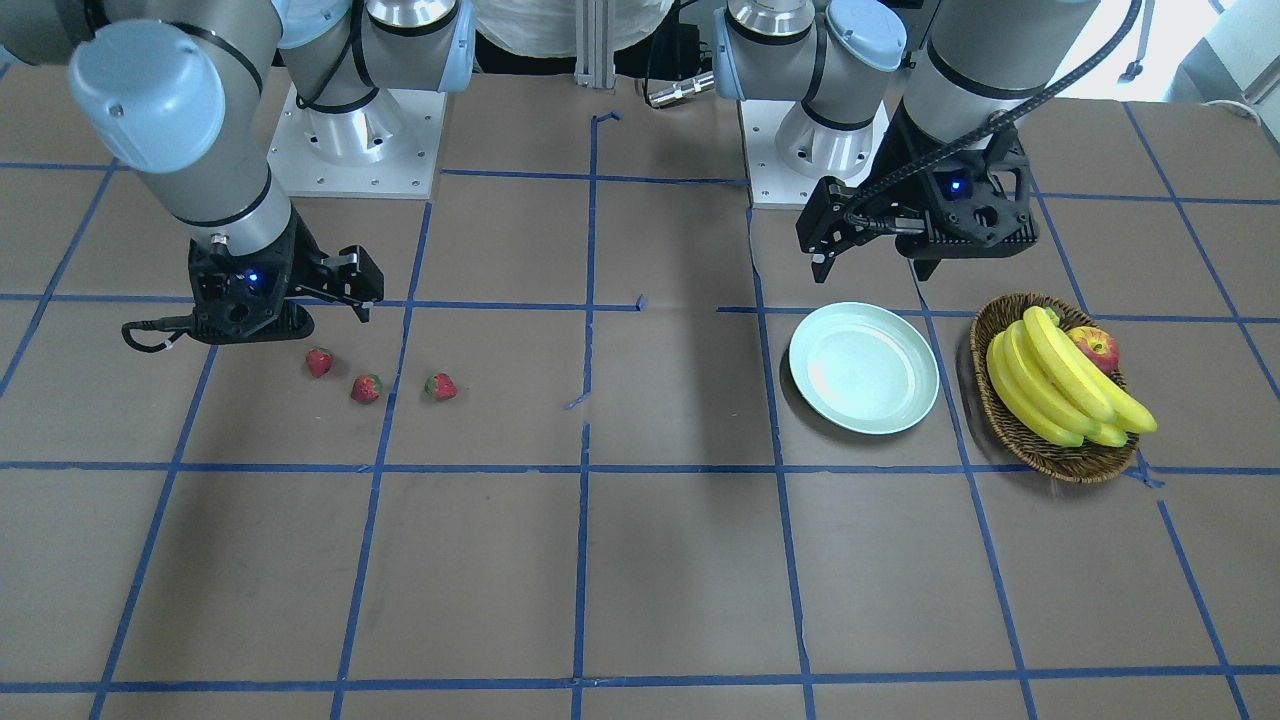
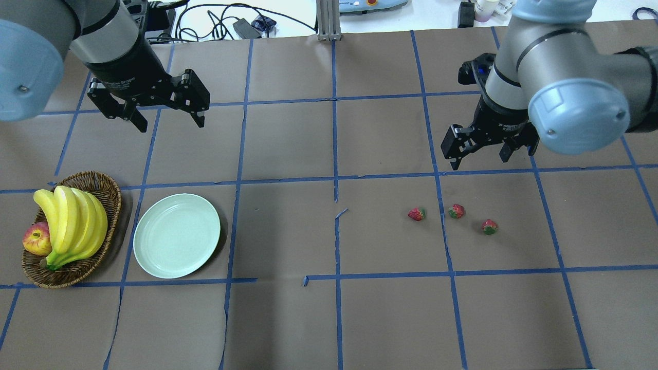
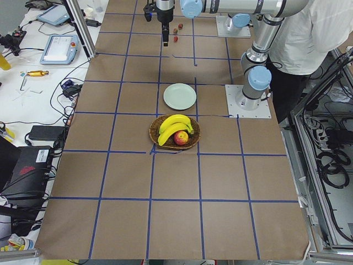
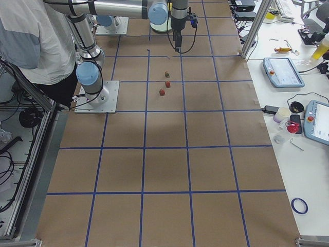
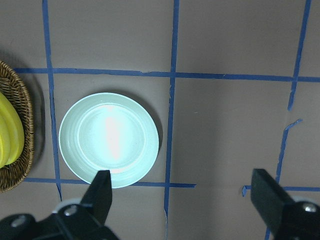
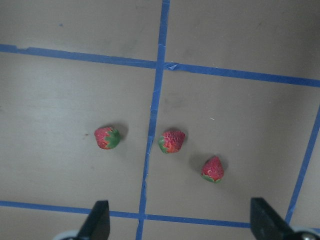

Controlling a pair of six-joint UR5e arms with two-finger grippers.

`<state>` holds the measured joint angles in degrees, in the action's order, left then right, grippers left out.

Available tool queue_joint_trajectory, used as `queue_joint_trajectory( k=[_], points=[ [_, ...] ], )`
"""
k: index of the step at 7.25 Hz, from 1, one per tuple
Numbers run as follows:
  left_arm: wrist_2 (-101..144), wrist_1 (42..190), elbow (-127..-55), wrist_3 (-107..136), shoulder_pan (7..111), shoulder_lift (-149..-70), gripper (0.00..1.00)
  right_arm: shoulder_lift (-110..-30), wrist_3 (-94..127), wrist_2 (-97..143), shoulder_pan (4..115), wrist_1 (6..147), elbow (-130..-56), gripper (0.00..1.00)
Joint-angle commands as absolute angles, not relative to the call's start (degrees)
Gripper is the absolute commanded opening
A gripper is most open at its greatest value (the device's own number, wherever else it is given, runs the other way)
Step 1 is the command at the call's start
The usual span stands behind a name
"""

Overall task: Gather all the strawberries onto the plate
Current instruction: 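Lower the right gripper and grasp the outermost red strawberry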

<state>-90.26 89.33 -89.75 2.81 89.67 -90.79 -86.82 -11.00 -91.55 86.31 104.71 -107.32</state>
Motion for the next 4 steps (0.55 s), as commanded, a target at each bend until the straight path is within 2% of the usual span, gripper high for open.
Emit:
queue_joint_trajectory(
  k=[1,2,4],
  points=[
    [-90.3,89.2,-90.1,2.9,89.7,-91.0,1.0,-86.7,-22.7,-91.1,79.8,119.3,-121.0,1.0],
    [-90.3,89.2,-90.1,2.9,89.7,-91.1,1.0,-86.6,-27.1,-89.5,76.2,124.5,-126.2,1.0],
    [-90.3,89.2,-90.2,2.9,89.7,-91.1,1.0,-84.0,-27.8,-87.7,75.9,133.2,-131.2,1.0]
  ],
)
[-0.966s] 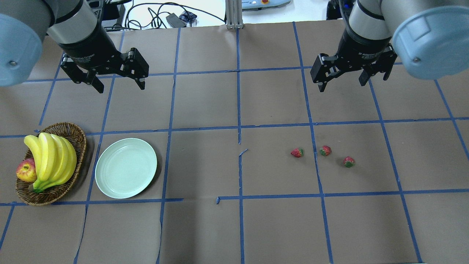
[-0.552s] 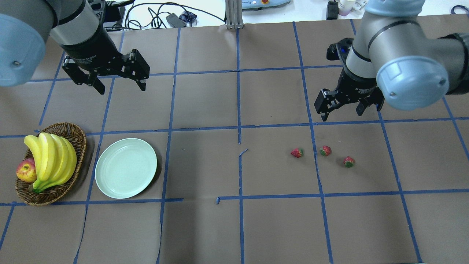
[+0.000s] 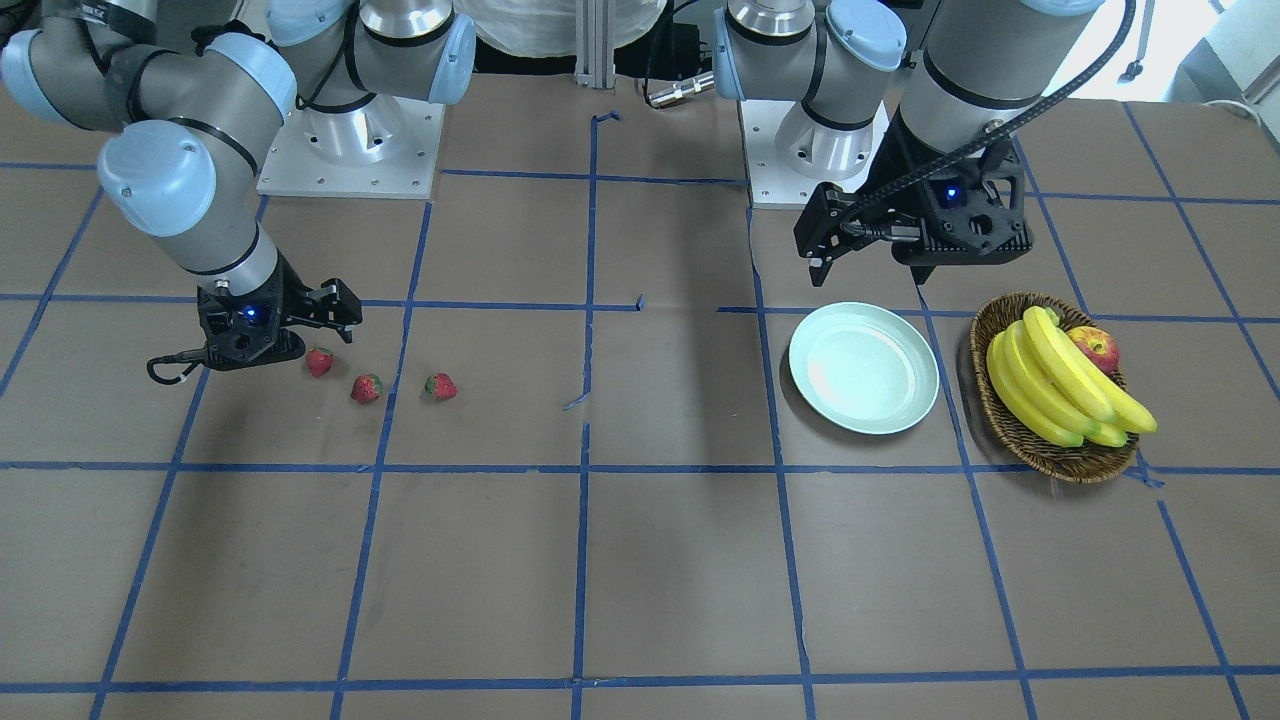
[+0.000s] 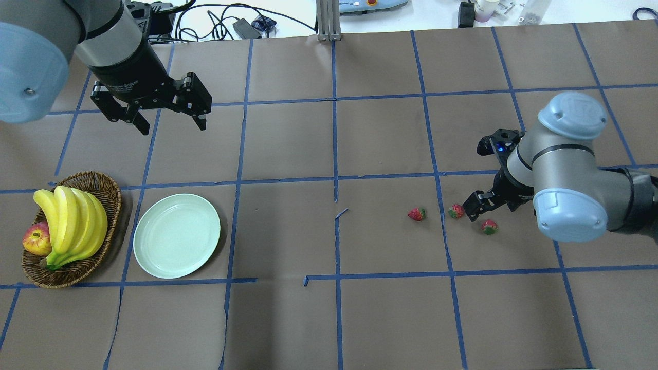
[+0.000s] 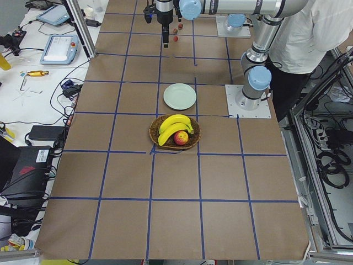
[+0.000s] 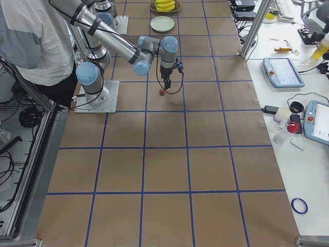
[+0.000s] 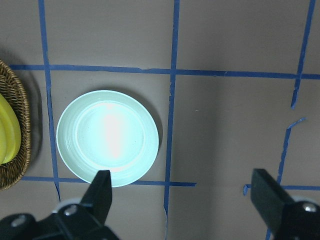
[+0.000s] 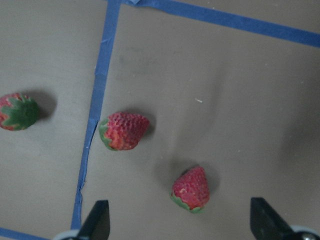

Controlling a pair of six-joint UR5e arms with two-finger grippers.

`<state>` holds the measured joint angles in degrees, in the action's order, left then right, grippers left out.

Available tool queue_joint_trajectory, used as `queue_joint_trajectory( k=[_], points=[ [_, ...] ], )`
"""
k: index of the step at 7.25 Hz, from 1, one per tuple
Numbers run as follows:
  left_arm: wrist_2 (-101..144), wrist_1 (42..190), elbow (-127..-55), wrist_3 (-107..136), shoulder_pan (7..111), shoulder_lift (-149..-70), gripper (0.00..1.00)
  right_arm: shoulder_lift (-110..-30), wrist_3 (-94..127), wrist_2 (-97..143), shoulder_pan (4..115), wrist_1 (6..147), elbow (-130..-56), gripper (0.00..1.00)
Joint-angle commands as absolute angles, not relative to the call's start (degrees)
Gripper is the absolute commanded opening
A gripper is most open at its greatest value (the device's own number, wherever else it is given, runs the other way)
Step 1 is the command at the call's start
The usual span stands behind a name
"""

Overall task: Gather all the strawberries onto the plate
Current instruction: 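Lower the right gripper and grasp the outermost red strawberry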

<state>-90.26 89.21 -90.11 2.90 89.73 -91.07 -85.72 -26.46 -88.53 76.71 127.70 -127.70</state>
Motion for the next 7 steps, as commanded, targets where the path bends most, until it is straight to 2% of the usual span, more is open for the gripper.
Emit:
queue_joint_trajectory(
  k=[1,2,3,5,6,7],
  points=[
    [-90.3,88.9,-90.5,2.9,89.7,-91.1,1.0,-82.5,-28.0,-88.2,75.9,136.5,-132.2,1.0],
    [-90.3,88.8,-90.6,2.9,89.7,-91.1,1.0,-82.1,-28.2,-88.6,75.9,137.3,-132.3,0.98],
    [-90.3,88.8,-90.6,2.9,89.7,-91.1,1.0,-81.9,-28.1,-88.9,75.8,137.4,-132.4,0.88],
    [-90.3,88.8,-90.6,2.9,89.6,-91.1,1.0,-81.6,-28.0,-89.6,75.8,137.5,-132.5,0.55],
    [-90.2,88.8,-90.6,2.9,89.6,-91.1,1.0,-81.5,-27.9,-90.6,75.8,137.7,-132.5,0.37],
    [-90.3,88.8,-90.6,2.9,89.7,-91.1,1.0,-81.6,-27.0,-91.7,75.9,138.3,-132.0,0.14]
  ],
)
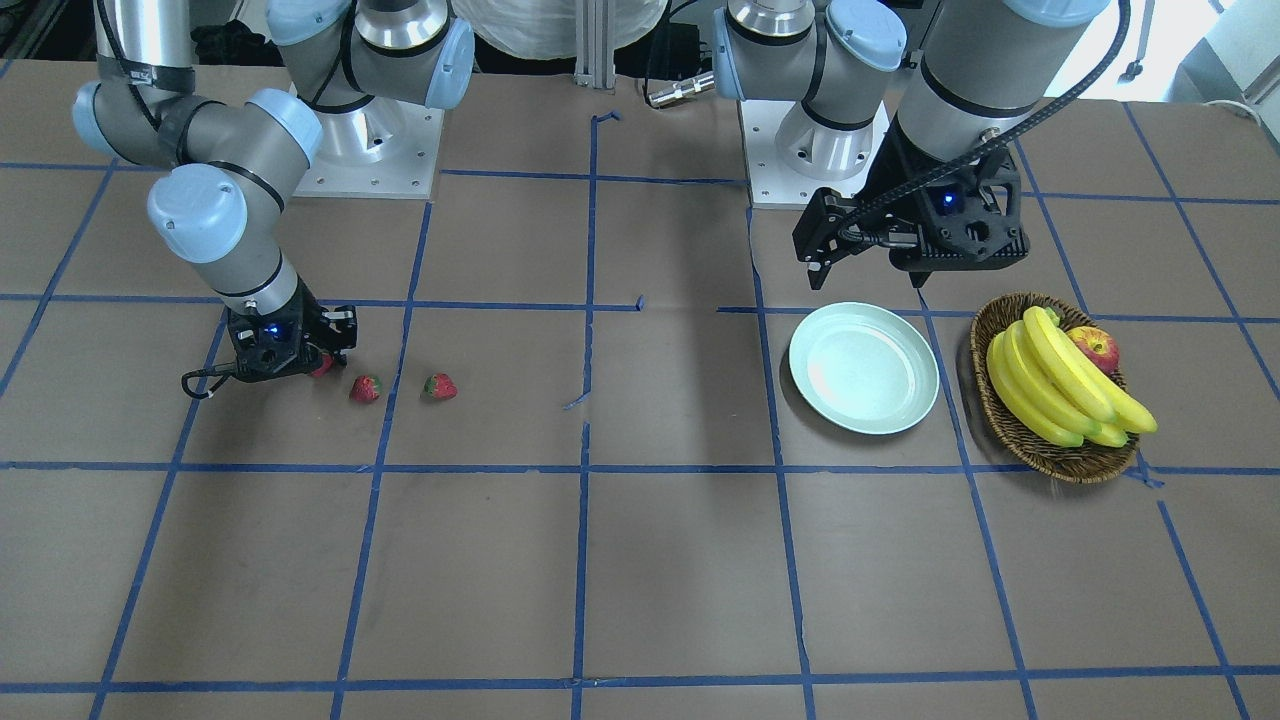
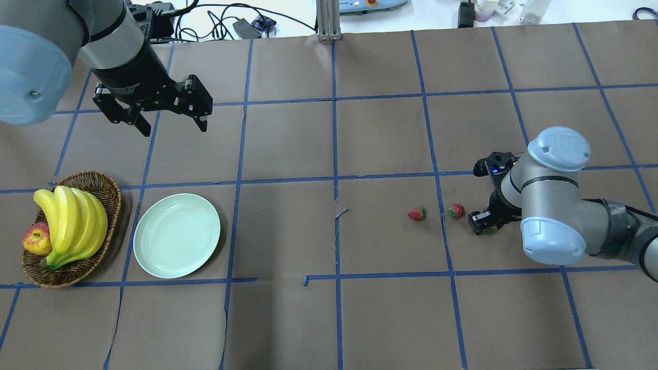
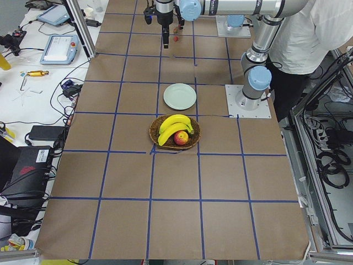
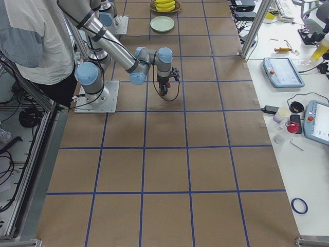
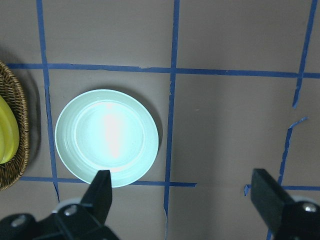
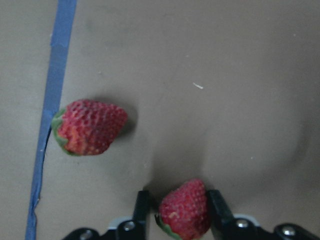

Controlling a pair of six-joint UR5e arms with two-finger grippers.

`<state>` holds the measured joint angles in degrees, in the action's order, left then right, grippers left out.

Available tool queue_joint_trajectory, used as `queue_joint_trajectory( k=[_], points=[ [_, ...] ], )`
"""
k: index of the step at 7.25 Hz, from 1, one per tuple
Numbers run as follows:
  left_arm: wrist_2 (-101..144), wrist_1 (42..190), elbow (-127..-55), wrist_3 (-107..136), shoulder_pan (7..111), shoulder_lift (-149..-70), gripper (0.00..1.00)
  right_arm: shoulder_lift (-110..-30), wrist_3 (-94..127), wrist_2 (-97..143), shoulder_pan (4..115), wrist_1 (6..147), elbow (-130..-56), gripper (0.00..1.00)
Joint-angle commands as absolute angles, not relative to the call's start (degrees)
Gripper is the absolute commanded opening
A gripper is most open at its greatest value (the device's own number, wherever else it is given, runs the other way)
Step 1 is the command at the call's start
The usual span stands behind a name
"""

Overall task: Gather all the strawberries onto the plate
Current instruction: 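Lower the right gripper and grasp the outermost red strawberry, then carry the strawberry toward the plate and release it on the table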

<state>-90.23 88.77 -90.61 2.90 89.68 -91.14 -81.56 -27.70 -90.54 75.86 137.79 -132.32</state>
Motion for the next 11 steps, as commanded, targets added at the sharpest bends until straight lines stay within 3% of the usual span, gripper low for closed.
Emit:
queue_joint_trajectory(
  k=[1,5,8,11],
  points=[
    [-90.3,88.8,-90.7,2.9,89.7,-91.1,1.0,-81.7,-24.0,-91.5,76.1,138.4,-130.9,0.11],
    [-90.3,88.8,-90.7,2.8,89.7,-91.1,1.0,-81.2,3.8,-90.5,96.9,119.9,-112.4,0.12],
    [-90.3,88.8,-90.6,2.8,89.6,-91.1,1.0,-69.7,30.2,-87.8,114.2,125.1,-104.1,0.12],
    [-90.3,88.8,-90.7,2.8,89.6,-91.1,1.0,-62.1,35.6,-86.7,120.3,131.7,-103.6,0.16]
  ],
)
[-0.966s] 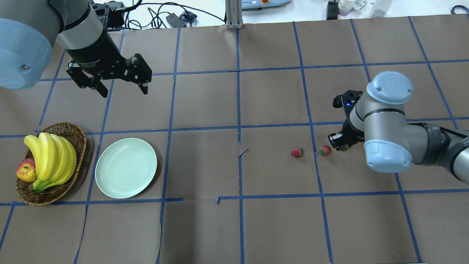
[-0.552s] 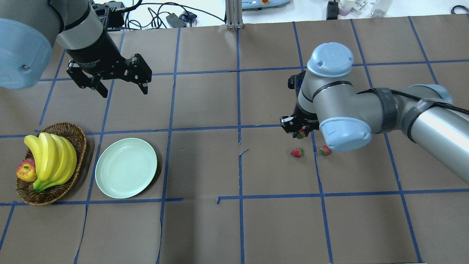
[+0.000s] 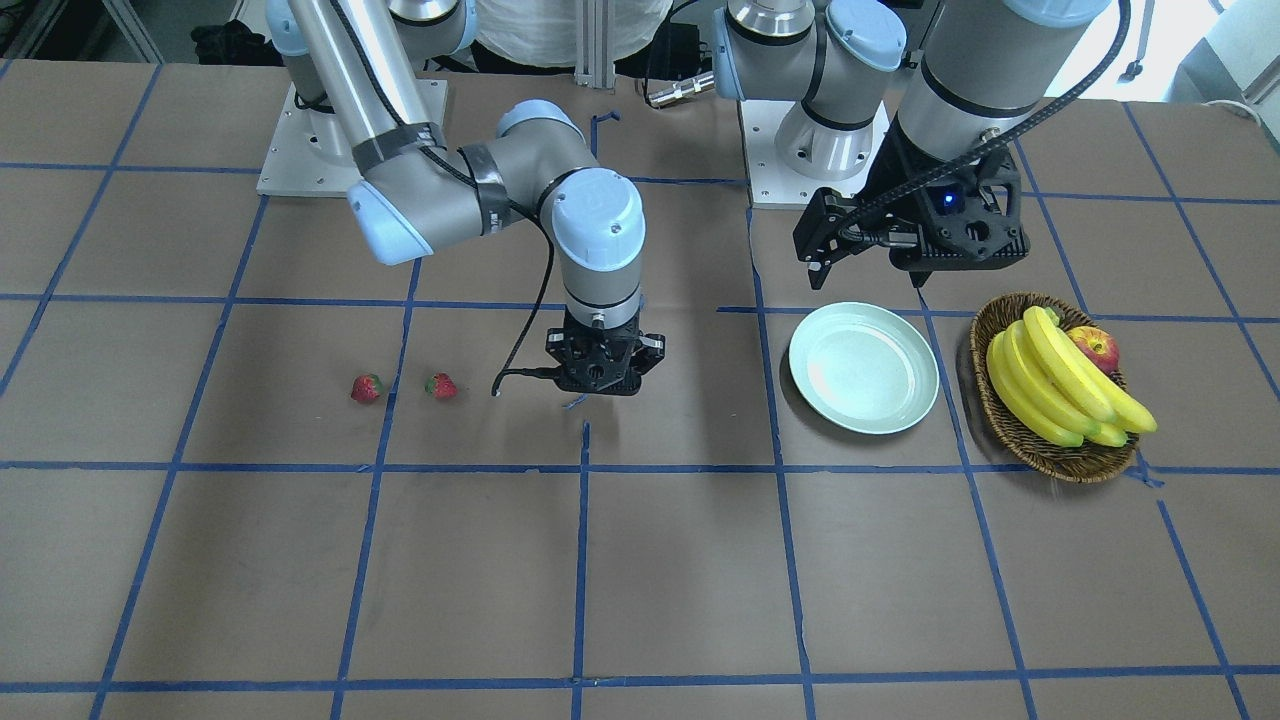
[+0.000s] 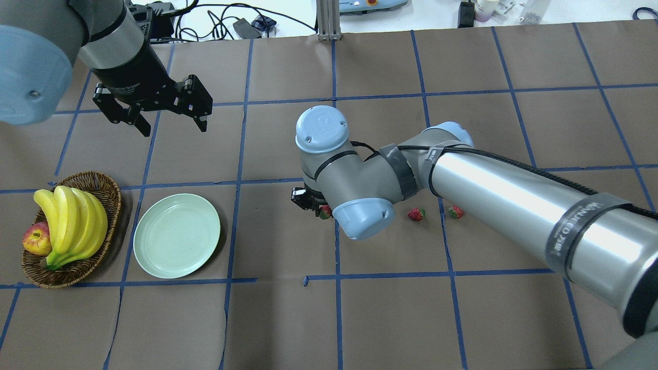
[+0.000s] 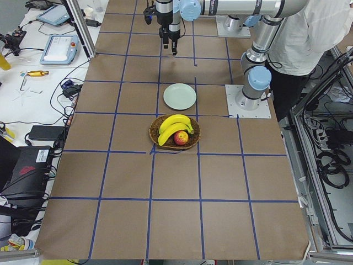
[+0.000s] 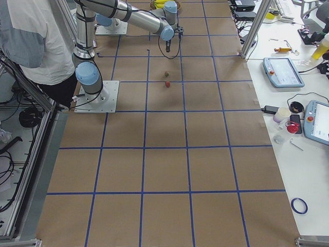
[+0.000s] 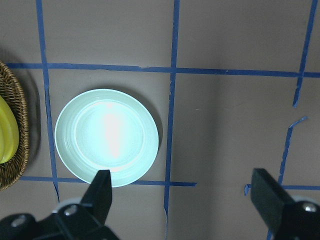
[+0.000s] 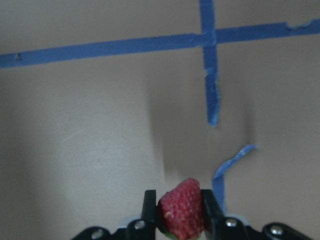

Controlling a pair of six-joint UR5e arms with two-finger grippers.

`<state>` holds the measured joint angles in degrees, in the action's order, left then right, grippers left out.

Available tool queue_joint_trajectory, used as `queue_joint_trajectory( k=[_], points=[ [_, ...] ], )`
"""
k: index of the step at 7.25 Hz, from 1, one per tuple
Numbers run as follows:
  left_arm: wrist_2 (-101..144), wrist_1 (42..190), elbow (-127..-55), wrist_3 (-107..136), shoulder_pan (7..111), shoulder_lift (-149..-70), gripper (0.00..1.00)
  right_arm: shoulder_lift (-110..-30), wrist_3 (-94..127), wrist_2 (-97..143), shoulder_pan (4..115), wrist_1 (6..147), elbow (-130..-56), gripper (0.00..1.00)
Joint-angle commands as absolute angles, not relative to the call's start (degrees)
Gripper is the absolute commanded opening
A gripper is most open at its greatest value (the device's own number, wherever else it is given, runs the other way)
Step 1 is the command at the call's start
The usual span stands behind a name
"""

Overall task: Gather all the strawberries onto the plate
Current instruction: 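Carry the strawberry toward the plate and release it on the table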

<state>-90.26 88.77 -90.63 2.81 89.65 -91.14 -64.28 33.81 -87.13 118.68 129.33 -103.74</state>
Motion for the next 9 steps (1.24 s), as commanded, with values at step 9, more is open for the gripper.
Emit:
queue_joint_trajectory(
  k=[9],
  points=[
    [-90.3,88.8,-90.7,2.6,89.6,-91.3,1.0,-77.6,-4.4,-93.4,90.3,128.7,-117.4,1.0]
  ],
)
